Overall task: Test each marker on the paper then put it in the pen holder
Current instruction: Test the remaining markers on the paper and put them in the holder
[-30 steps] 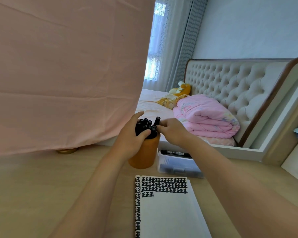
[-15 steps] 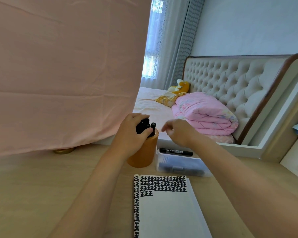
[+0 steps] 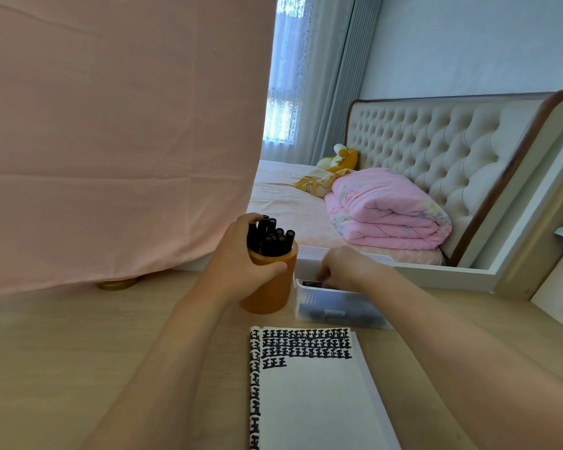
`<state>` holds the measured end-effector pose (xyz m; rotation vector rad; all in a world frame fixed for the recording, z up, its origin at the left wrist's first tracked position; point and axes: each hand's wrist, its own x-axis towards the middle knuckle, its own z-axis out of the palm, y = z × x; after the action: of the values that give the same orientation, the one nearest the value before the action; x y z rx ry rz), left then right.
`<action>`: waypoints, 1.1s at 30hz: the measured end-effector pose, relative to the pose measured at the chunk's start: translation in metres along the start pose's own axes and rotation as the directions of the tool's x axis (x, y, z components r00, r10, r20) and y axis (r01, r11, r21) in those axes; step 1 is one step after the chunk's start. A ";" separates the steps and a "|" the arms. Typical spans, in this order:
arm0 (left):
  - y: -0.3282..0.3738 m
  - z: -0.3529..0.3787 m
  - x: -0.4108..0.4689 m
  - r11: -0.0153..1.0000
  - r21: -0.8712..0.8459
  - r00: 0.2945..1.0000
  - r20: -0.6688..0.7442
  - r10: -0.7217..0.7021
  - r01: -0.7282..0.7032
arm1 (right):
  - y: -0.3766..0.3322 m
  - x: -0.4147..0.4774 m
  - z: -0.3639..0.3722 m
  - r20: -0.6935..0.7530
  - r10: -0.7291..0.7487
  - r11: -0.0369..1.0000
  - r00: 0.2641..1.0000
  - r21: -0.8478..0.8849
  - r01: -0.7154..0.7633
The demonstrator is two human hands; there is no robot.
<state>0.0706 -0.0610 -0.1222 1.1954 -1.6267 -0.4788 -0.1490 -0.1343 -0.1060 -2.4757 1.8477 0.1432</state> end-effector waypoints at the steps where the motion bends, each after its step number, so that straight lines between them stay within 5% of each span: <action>1: 0.000 0.000 0.000 1.000 0.004 1.000 0.003 -0.002 0.002 | -0.001 0.000 0.001 0.014 -0.003 1.000 1.000 -0.007 0.003; 4: 0.000 0.000 0.000 1.000 0.026 1.000 0.010 -0.005 0.005 | 0.000 -0.005 -0.002 -0.013 -0.043 0.999 0.999 0.032 0.044; 10: 0.005 -0.001 -0.003 0.993 0.112 1.000 -0.011 0.026 -0.025 | 0.004 -0.048 -0.028 -0.346 -0.176 0.948 0.922 0.194 0.253; 19: 0.053 -0.008 -0.016 0.913 0.336 0.943 -0.150 0.296 -0.233 | 0.008 -0.122 -0.019 -0.532 -0.036 0.883 0.846 0.379 0.276; 27: 0.065 0.005 -0.056 0.797 0.444 0.912 0.206 0.354 -0.409 | -0.009 -0.157 -0.001 -0.481 -0.033 0.738 0.876 0.580 0.346; 29: 0.059 0.001 -0.067 0.767 0.482 0.906 0.242 0.347 -0.423 | -0.014 -0.158 0.009 -0.471 -0.054 0.777 0.880 0.534 0.333; 33: 0.054 -0.011 -0.091 0.776 0.494 0.919 0.247 0.306 -0.391 | -0.036 -0.162 0.027 -0.539 -0.226 0.913 0.812 0.172 0.369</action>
<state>0.0539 0.0438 -0.1203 1.2246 -2.1509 0.1513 -0.1615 0.0334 -0.1169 -2.7248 1.4275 -0.8005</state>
